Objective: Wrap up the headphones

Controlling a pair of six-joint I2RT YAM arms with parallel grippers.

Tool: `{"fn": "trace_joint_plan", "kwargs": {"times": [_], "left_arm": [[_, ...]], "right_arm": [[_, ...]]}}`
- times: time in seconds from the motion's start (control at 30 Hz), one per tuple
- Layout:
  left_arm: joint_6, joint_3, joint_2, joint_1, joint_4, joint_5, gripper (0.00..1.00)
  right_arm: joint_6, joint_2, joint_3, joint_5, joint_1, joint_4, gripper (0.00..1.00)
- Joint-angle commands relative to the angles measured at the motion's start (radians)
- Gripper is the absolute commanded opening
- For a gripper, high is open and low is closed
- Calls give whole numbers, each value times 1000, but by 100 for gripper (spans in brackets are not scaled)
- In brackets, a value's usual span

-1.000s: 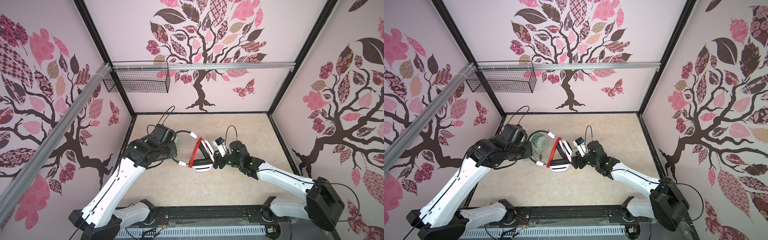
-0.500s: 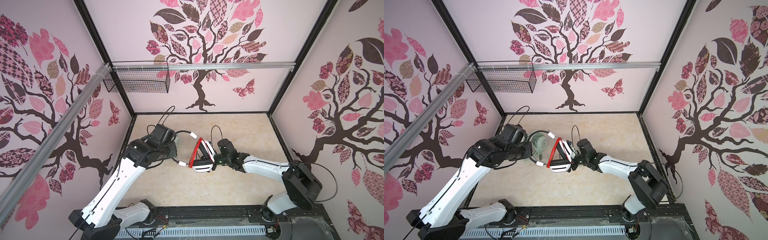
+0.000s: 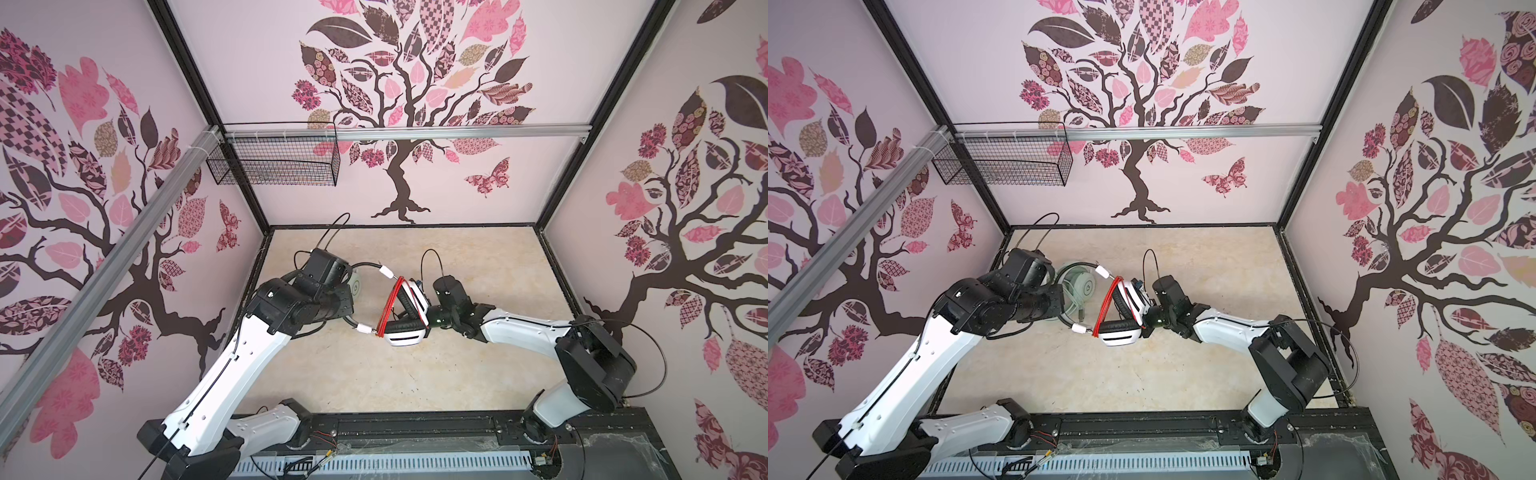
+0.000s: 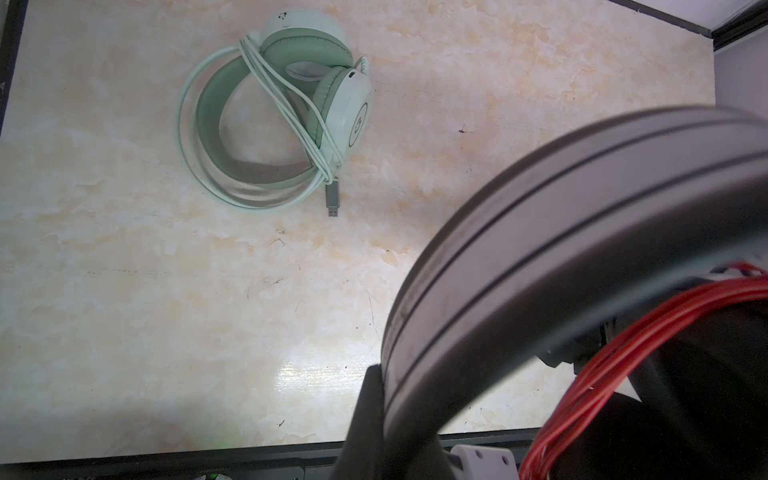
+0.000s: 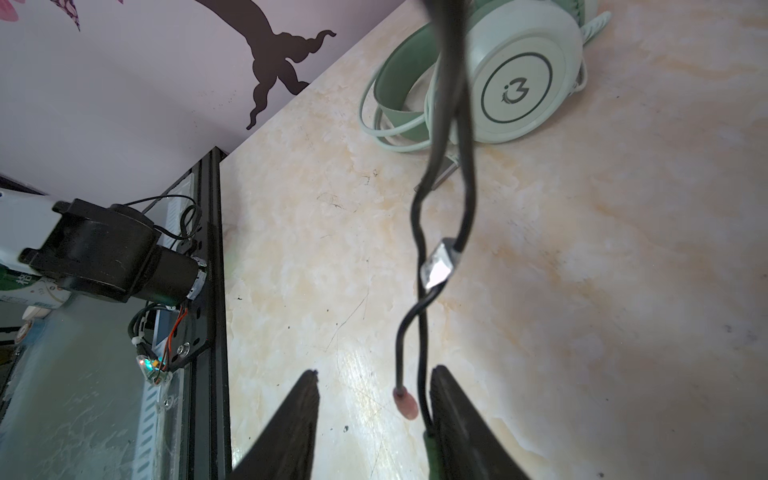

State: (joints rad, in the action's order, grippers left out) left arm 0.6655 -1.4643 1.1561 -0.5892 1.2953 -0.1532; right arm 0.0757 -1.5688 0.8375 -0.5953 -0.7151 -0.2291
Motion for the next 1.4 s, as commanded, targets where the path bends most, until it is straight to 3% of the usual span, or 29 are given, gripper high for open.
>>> {"fn": "trace_joint_plan", "kwargs": {"times": [0.0, 0.13, 0.37, 0.7, 0.83, 1.07, 1.17, 1.37], "left_arm": [[20, -48, -30, -2, -63, 26, 0], [20, -55, -29, -2, -59, 24, 0], [23, -61, -29, -2, -59, 28, 0], [26, -62, -27, -2, -58, 32, 0], [29, -62, -27, -2, -60, 29, 0], [35, -62, -17, -2, -63, 24, 0], [43, -60, -15, -1, -64, 21, 0], [46, -61, -10, -2, -66, 23, 0]], "right_arm": [[3, -19, 29, 10, -2, -7, 56], [4, -29, 31, 19, -2, -8, 59], [62, -40, 0, 166, -2, -56, 58], [113, -38, -42, 262, -5, -96, 59], [144, -22, -66, 396, -18, -79, 65], [184, 7, -92, 517, -71, -62, 79], [208, 28, -109, 632, -105, -63, 86], [231, 69, -181, 755, -132, -150, 84]]}}
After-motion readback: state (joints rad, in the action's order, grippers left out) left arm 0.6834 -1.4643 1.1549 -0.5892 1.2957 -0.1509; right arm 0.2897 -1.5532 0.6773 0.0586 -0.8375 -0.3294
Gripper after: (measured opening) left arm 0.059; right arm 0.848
